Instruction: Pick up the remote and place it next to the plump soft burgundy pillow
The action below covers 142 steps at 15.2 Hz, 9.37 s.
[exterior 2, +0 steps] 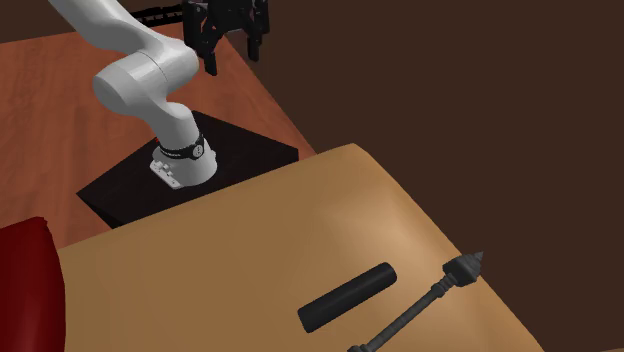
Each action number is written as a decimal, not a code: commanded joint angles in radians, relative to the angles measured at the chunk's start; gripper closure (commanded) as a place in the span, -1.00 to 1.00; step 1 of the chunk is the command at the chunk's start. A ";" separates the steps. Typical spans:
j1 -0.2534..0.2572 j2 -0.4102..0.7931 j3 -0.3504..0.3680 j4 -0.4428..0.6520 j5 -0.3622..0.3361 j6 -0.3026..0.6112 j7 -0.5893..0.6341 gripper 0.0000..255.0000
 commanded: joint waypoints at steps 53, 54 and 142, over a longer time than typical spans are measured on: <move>-0.044 1.361 -0.383 0.814 0.346 0.329 -1.543 1.00; -0.044 1.361 -0.383 0.814 0.346 0.329 -1.543 1.00; -0.197 0.627 -0.618 0.185 -0.031 0.285 -1.816 1.00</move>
